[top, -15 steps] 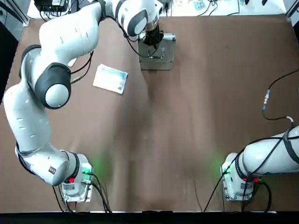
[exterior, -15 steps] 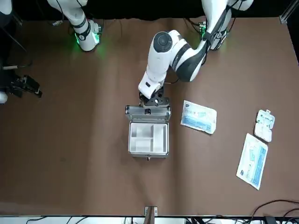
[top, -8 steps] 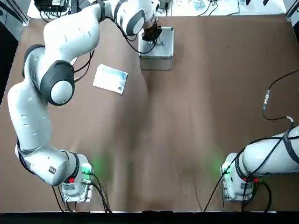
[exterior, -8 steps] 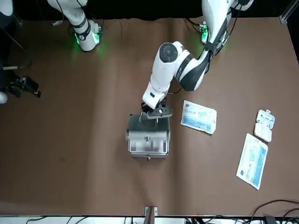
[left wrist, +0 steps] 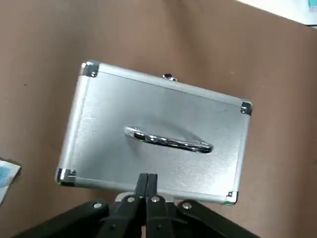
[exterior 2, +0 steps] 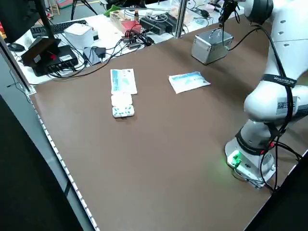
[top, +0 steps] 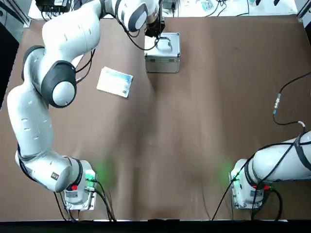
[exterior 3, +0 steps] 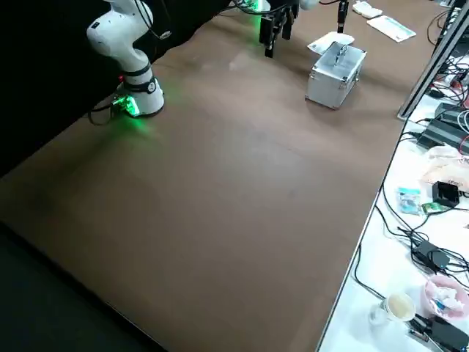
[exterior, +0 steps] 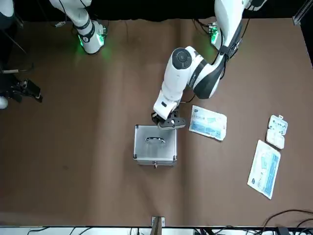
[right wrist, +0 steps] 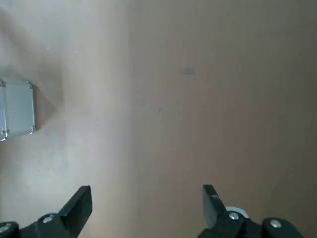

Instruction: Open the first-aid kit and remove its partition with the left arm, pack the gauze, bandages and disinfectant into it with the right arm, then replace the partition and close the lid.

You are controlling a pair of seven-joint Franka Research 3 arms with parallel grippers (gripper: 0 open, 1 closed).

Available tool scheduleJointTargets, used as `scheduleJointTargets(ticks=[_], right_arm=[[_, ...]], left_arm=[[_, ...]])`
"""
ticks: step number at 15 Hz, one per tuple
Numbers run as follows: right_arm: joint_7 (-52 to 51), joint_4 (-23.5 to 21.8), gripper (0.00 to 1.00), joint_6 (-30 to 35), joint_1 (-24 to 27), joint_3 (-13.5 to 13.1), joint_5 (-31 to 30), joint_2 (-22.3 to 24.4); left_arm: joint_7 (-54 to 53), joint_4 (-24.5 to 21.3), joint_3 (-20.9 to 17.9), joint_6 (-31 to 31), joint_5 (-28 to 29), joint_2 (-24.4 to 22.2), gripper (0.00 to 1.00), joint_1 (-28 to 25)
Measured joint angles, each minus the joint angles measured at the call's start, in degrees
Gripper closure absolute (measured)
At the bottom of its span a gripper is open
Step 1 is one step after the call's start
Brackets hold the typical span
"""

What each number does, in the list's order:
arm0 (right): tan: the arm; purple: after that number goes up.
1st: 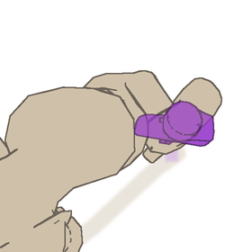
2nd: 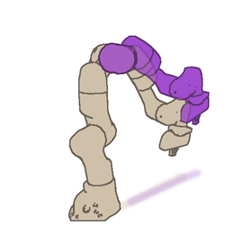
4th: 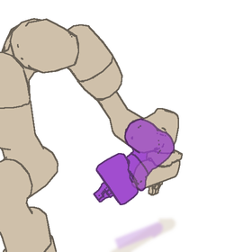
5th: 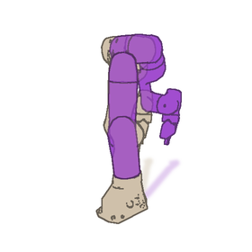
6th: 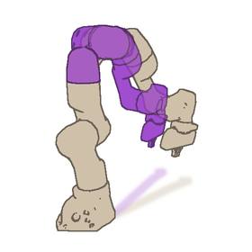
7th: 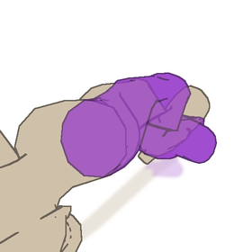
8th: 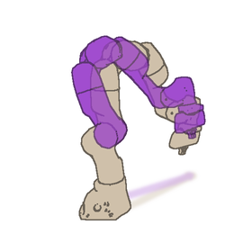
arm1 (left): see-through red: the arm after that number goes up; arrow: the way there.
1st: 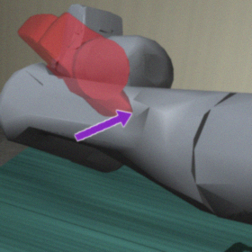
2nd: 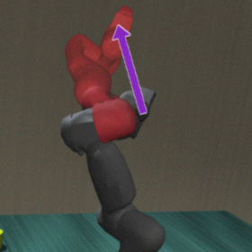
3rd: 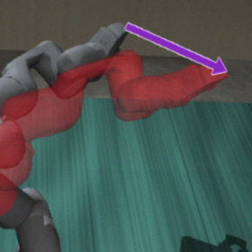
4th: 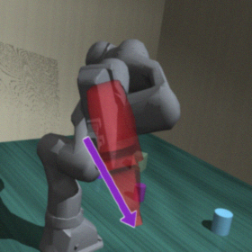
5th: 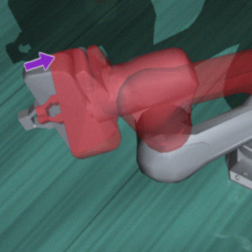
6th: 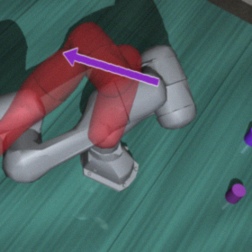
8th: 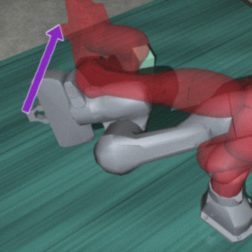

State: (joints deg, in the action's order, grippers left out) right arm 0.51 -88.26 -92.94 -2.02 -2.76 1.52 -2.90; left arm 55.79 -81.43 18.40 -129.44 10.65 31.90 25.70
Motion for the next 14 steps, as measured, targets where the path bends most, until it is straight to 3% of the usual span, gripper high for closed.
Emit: scheduleJointTargets(ticks=[2, 5, 9, 13, 14], right_arm=[[0.0, 0.0, 0.01, 0.0, 0.0, 0.0, 0.0, 0.0], [0.0, 0.0, 0.01, 0.0, 0.0, 0.0, 0.0, 0.0], [0.0, 0.0, 0.01, 0.0, 0.0, 0.1, 0.0, 0.0], [0.0, 0.0, 0.01, 0.0, 0.0, 0.1, 0.0, 0.0], [0.0, 0.0, 0.01, 0.0, 0.0, 0.1, 0.0, 0.0]], left_arm=[[-0.6, 0.1, 0.0, 1.1, 0.0, -0.6, 0.94, -0.4], [-1.0, 0.1, 0.0, 3.2, 0.0, -1.2, 0.67, -1.1], [-7.8, 0.2, 0.3, 10.9, 0.0, -3.6, 0.33, -4.0], [-18.5, 0.4, 0.6, 21.1, 0.0, -8.0, 0.26, -8.4], [-21.9, 0.4, 0.7, 23.8, 0.0, -9.1, 0.20, -9.9]])
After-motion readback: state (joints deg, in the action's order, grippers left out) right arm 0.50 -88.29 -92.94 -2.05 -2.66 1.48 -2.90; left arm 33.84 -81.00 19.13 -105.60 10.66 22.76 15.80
